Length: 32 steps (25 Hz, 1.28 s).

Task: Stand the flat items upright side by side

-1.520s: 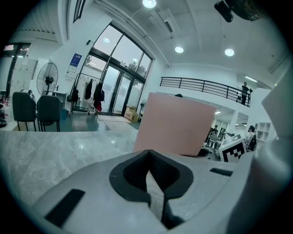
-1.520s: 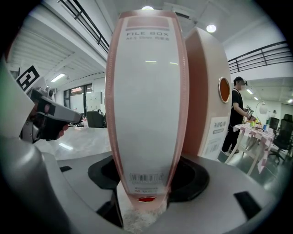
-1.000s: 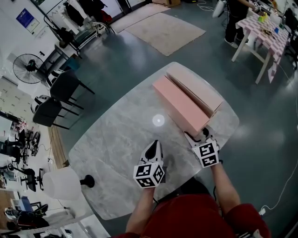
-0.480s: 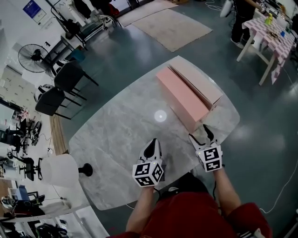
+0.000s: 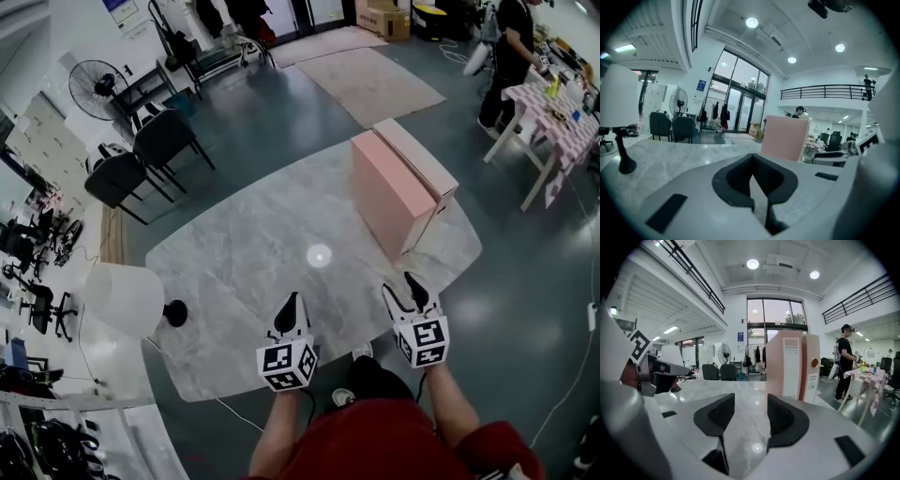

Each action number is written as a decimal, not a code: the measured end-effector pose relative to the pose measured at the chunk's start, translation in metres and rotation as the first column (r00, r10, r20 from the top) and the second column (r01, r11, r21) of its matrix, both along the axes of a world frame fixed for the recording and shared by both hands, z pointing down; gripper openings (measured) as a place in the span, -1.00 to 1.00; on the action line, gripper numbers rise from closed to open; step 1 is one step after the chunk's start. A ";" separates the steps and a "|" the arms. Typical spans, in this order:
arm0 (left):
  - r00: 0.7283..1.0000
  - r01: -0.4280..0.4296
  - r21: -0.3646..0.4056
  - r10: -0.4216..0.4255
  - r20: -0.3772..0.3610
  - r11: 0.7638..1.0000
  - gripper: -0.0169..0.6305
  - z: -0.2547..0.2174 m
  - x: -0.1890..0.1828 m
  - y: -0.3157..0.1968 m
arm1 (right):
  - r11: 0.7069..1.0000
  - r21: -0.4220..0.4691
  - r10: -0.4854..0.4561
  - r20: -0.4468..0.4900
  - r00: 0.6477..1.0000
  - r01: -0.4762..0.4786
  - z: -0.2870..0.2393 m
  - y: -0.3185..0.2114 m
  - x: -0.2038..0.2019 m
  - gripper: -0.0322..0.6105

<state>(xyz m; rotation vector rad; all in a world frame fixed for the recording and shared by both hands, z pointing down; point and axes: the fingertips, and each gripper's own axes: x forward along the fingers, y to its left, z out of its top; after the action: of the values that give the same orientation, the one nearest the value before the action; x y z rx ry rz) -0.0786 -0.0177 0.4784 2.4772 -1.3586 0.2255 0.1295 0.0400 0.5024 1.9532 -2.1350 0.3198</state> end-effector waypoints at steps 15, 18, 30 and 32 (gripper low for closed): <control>0.947 0.298 0.332 -0.321 0.014 0.895 -0.93 -0.122 -0.138 0.111 | 0.941 0.320 -0.098 -0.055 0.994 0.110 -0.151 0.049 -0.069 -0.86; 0.934 0.321 0.378 -0.357 0.027 0.868 -0.93 -0.135 -0.158 0.127 | 0.926 0.358 -0.106 -0.059 0.993 0.120 -0.163 0.052 -0.081 -0.89; 0.906 0.362 0.456 -0.422 0.034 0.813 -0.93 -0.147 -0.196 0.151 | 0.887 0.438 -0.128 -0.070 0.989 0.146 -0.178 0.057 -0.107 -0.90; 0.905 0.366 0.453 -0.425 0.033 0.813 -0.93 -0.148 -0.197 0.152 | 0.887 0.437 -0.127 -0.076 0.989 0.147 -0.180 0.059 -0.107 -0.90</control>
<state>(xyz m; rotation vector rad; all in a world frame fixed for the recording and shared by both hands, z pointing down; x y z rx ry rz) -0.2756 0.1346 0.3305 2.4584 -2.1524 -0.0198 0.0225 0.0991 0.3228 1.9807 -2.4636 -0.2615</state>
